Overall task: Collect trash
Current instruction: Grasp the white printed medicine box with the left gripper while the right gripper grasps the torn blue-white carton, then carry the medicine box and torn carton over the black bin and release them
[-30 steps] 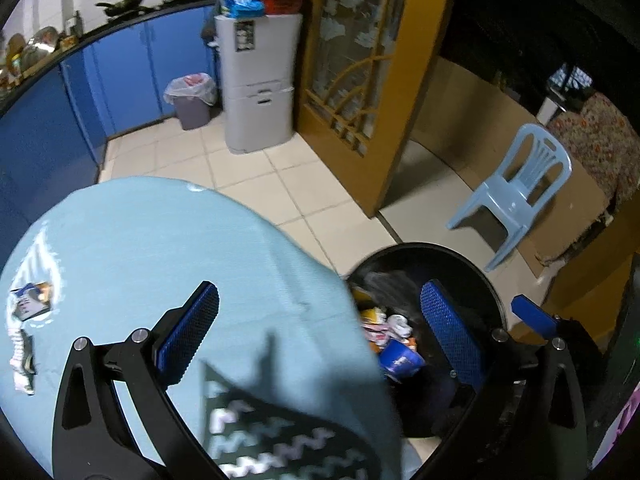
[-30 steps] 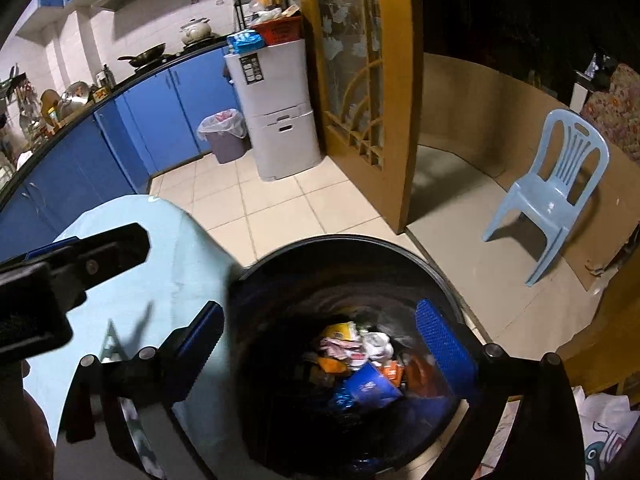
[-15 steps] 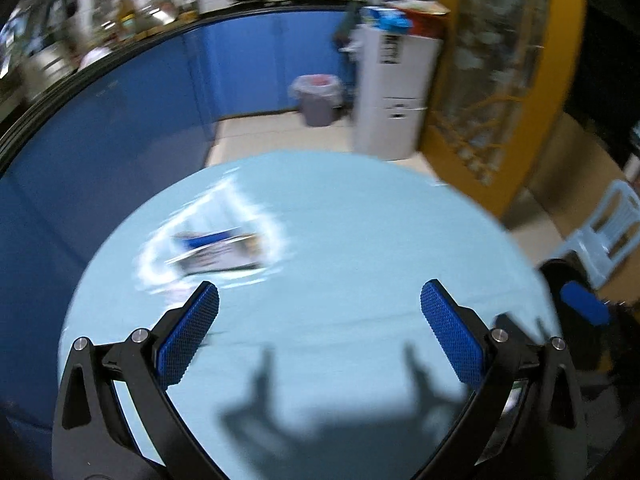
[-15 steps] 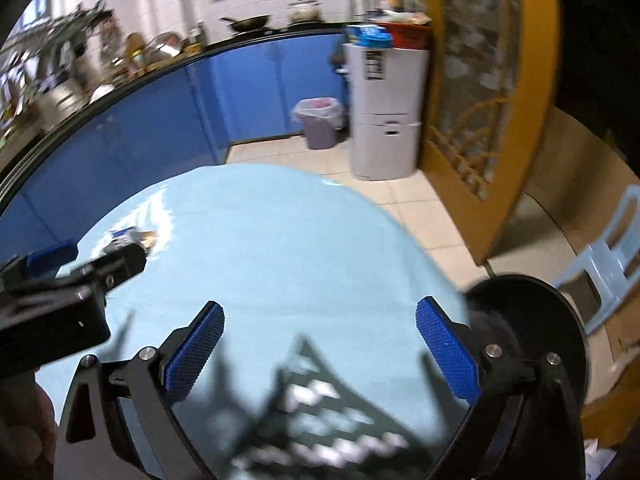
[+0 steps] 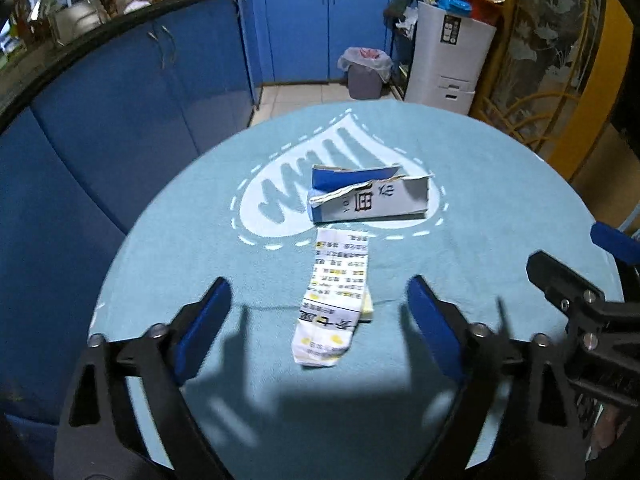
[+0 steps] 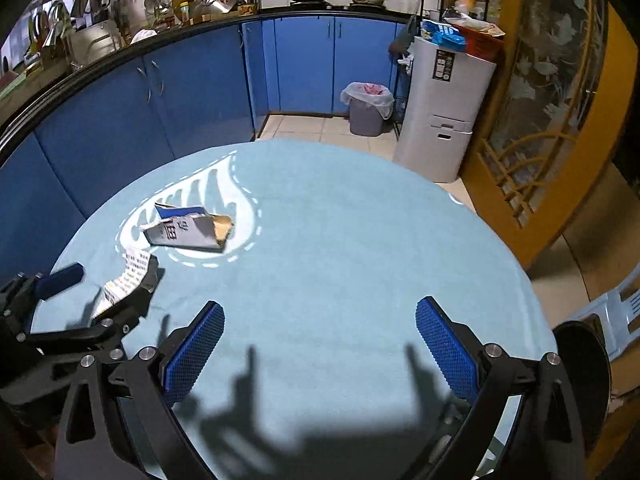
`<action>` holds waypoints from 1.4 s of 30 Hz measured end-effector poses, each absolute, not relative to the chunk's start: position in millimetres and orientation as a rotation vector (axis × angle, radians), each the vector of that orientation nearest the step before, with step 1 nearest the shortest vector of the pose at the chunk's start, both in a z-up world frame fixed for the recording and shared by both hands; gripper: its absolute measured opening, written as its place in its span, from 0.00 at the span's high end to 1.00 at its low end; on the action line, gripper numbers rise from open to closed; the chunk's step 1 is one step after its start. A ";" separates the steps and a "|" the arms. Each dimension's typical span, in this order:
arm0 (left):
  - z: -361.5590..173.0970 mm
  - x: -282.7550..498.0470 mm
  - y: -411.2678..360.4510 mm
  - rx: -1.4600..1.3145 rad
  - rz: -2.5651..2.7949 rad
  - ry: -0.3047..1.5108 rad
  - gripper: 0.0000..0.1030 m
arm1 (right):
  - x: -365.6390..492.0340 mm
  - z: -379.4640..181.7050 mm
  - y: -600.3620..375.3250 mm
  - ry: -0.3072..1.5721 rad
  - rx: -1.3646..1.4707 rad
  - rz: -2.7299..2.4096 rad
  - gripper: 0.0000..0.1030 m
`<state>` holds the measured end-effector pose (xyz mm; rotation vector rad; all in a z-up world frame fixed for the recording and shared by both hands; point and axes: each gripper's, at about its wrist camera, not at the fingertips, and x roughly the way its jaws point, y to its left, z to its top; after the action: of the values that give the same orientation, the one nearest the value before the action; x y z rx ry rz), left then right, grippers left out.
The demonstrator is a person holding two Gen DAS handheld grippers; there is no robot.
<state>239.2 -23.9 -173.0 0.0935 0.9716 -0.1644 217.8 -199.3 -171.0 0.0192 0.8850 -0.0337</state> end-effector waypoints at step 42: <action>-161.6 280.7 49.3 -0.079 -0.126 0.920 0.72 | 276.3 -172.9 -113.7 0.850 -0.052 0.097 0.25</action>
<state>280.7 49.3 -161.6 -0.0792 0.9196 -0.1264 276.3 -113.7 -172.9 -0.0522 0.8496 0.0969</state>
